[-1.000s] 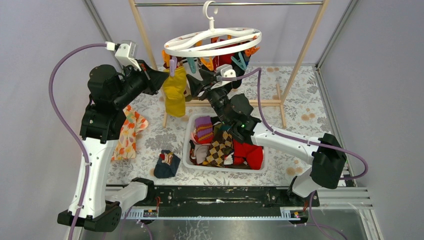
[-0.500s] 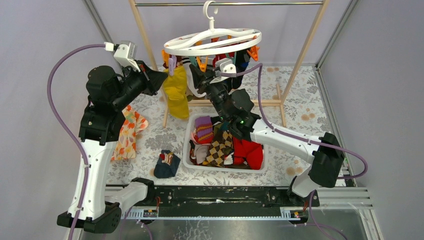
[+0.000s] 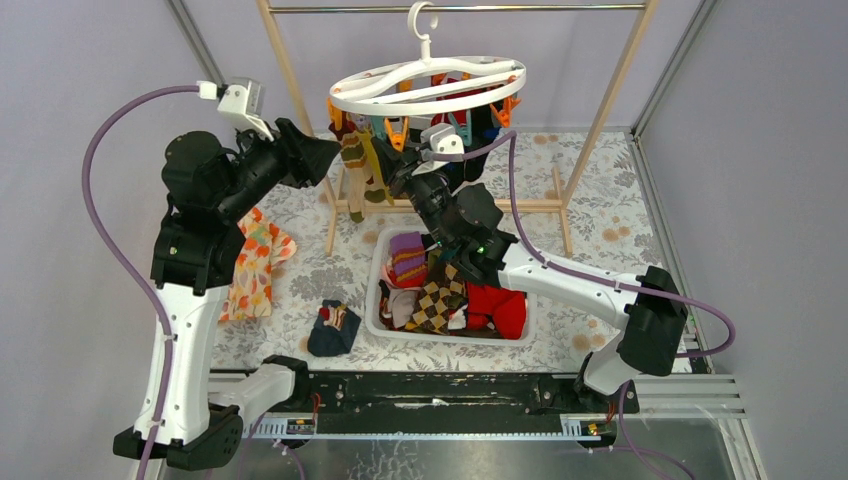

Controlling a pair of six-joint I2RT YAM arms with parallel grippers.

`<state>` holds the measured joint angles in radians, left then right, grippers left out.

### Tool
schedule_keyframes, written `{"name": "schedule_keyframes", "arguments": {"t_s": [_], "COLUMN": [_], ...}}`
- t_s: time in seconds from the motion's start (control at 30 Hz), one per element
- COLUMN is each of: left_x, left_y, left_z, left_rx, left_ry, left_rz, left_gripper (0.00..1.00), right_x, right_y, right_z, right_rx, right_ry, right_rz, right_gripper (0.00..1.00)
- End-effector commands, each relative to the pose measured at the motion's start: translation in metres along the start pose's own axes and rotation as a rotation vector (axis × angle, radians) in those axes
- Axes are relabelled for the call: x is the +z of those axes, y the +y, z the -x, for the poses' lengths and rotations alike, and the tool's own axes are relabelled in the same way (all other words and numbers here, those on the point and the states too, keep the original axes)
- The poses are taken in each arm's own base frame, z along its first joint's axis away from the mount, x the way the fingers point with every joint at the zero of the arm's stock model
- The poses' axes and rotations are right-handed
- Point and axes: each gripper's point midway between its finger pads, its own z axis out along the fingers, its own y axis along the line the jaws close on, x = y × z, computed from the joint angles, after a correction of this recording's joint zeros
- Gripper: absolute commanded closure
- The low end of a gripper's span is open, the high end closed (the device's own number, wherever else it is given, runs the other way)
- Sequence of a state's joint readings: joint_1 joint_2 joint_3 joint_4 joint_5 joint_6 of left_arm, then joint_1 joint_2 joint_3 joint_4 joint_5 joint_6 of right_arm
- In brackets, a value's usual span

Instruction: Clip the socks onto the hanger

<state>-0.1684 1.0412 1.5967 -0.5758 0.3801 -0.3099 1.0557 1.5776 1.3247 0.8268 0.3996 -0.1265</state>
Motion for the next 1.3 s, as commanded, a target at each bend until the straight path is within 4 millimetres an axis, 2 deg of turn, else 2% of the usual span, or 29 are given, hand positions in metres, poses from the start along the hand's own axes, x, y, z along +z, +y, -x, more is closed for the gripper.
{"name": "schedule_keyframes", "arguments": {"t_s": [0.0,0.13,0.47,0.67,1.1,1.27], "left_x": [-0.002,0.009,0.035,0.043,0.056,0.061], "left_y": [-0.034,-0.045,-0.044,-0.037,-0.030,-0.030], "left_z": [0.022,0.024,0.021,0.022,0.004,0.013], "left_rx": [-0.061,-0.133,-0.235,-0.260,-0.325,-0.328], "left_ry": [-0.028,-0.012,0.002,-0.011,0.033,-0.002], "left_rz": [-0.149,-0.226,-0.277,-0.251,-0.232,-0.218], "left_gripper": [0.39,0.35,0.36,0.42,0.45,0.53], "right_x": [-0.004,-0.004,-0.004,-0.005,-0.003,-0.003], "right_y": [0.015,0.023,0.038,0.039,0.040,0.041], "right_z": [0.037,0.039,0.041,0.042,0.040,0.038], "right_rx": [0.054,0.106,0.219,0.227,0.219,0.216], "right_ry": [-0.082,-0.085,-0.092,-0.092,-0.083,-0.069], "right_rz": [0.043,0.074,0.137,0.146,0.149,0.150], "right_gripper": [0.96,0.96,0.96,0.96,0.97,0.96]}}
